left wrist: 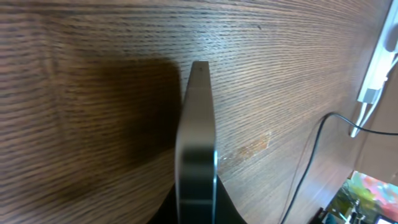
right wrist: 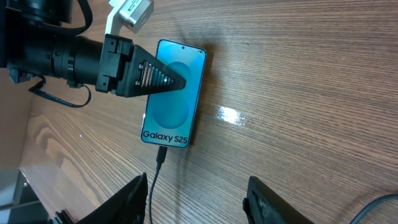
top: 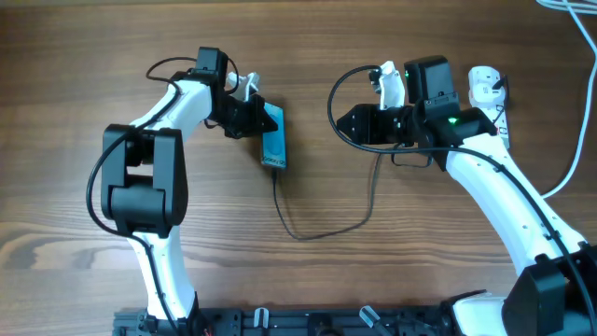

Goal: Plug charger to phone and switch on socket

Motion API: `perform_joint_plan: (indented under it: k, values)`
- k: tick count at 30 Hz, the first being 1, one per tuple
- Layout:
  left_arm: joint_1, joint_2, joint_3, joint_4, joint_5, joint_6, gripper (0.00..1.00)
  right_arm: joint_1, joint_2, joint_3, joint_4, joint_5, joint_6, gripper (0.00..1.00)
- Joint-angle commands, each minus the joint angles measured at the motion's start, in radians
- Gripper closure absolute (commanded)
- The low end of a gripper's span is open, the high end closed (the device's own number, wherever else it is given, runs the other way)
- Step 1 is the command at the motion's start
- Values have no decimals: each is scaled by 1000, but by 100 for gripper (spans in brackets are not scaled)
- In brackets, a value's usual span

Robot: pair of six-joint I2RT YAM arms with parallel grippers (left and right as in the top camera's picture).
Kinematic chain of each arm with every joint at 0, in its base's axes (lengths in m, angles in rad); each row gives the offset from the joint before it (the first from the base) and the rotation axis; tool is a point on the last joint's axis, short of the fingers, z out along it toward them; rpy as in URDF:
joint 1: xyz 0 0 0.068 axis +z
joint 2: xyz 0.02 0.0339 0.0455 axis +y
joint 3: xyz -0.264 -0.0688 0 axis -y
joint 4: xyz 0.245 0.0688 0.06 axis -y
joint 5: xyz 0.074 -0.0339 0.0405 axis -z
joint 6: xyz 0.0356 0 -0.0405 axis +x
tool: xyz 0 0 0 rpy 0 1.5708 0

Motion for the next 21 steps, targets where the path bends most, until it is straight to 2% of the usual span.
perform_joint_plan:
  k: [1, 3, 4, 11, 15, 21]
  values:
    - [-3, 4, -27, 3, -5, 19, 90, 3, 1, 23, -4, 14, -16, 48]
    - [-3, 4, -41, 3, -28, 19, 85, 3, 1, 23, -4, 14, -17, 48]
    - [-3, 4, -48, 2, -44, 19, 78, 3, 1, 23, -4, 14, -17, 48]
    - [-3, 5, -48, -10, -107, 19, 72, 3, 1, 23, -5, 14, -17, 48]
    - [-3, 5, -48, -34, -233, -37, 60, 2, 1, 23, -5, 14, -20, 47]
    - [-3, 5, -48, -63, -316, -42, 58, 2, 1, 23, -8, 14, -22, 47]
